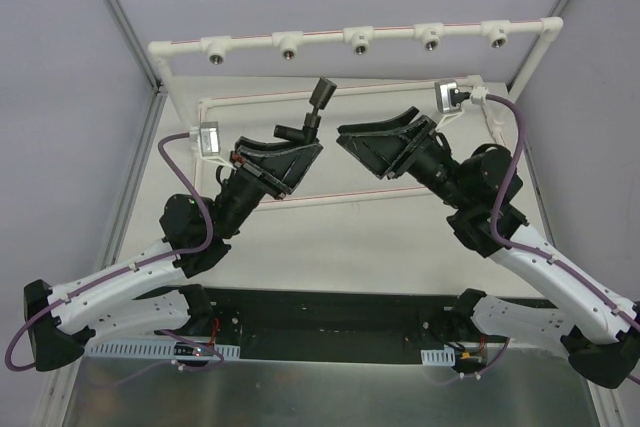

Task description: Install the water faucets

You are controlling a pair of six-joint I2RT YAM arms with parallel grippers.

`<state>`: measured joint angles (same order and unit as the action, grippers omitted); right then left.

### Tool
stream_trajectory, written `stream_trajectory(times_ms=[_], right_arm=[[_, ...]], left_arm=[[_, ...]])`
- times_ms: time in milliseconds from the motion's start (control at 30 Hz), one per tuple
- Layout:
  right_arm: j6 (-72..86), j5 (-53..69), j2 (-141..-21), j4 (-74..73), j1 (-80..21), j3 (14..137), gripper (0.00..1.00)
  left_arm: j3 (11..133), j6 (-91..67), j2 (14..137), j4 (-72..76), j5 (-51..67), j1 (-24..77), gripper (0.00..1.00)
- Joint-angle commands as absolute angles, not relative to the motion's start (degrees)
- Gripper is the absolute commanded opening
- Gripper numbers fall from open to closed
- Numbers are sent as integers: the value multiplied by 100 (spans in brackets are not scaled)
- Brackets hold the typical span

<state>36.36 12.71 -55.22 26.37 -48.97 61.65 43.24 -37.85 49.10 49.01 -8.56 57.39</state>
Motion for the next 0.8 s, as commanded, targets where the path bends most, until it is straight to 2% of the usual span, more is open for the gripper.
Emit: stream_trajectory(times_ms=[0,300,767], right_arm=[[3586,1503,-5563,2971,-4913,6381,69],[3577,1547,-5528,2927,-4922,6425,68],[3586,1477,-5493,2918,-4922,6399,59]], left_arm=[[4570,-4333,4922,5625,-282,5757,0],[4658,-4869,5194,5695,-9,5757,0],[4711,-5142,5388,5924,483,5757,0]])
